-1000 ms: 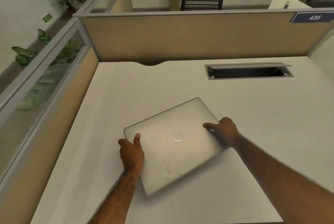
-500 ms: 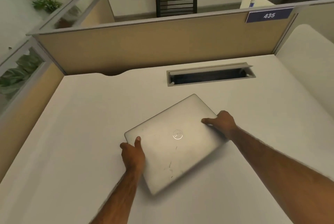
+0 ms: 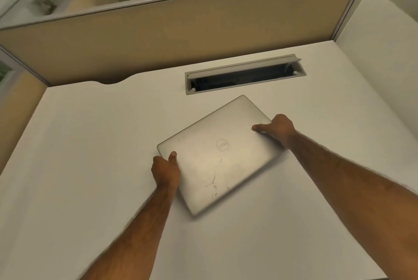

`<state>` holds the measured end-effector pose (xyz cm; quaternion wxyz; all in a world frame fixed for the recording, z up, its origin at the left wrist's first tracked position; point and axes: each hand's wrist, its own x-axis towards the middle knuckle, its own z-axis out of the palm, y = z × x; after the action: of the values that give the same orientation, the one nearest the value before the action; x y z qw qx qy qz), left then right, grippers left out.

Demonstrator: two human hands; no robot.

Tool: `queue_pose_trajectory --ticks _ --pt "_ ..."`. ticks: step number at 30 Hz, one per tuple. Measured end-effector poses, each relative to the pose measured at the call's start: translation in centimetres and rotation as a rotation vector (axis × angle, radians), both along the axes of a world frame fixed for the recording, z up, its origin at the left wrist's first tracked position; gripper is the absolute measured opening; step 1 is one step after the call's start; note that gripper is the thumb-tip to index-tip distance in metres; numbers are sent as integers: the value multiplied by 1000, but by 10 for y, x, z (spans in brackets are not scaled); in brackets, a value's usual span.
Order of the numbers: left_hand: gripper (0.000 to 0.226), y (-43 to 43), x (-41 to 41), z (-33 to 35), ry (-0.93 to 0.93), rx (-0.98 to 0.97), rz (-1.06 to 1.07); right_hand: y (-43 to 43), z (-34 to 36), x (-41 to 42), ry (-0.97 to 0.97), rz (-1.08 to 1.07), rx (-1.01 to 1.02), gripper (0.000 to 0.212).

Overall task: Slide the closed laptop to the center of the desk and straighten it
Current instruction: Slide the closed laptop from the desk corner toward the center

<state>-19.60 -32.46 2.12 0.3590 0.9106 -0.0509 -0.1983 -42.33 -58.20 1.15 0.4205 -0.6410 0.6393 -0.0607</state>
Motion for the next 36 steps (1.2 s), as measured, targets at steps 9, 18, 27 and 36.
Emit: queue_pose_trajectory --ticks 9,18,27,36 --pt "54 -15 7 -4 24 73 28 -14 -4 7 28 0 -10 66" --pt "52 -18 1 -5 96 92 56 -21 -7 6 54 14 -16 65" --pt "45 -22 -5 -5 79 170 29 -13 -4 9 164 21 -72 68" --pt "41 -19 -11 -11 -12 185 0 2 -6 11 257 -1 -161 77"
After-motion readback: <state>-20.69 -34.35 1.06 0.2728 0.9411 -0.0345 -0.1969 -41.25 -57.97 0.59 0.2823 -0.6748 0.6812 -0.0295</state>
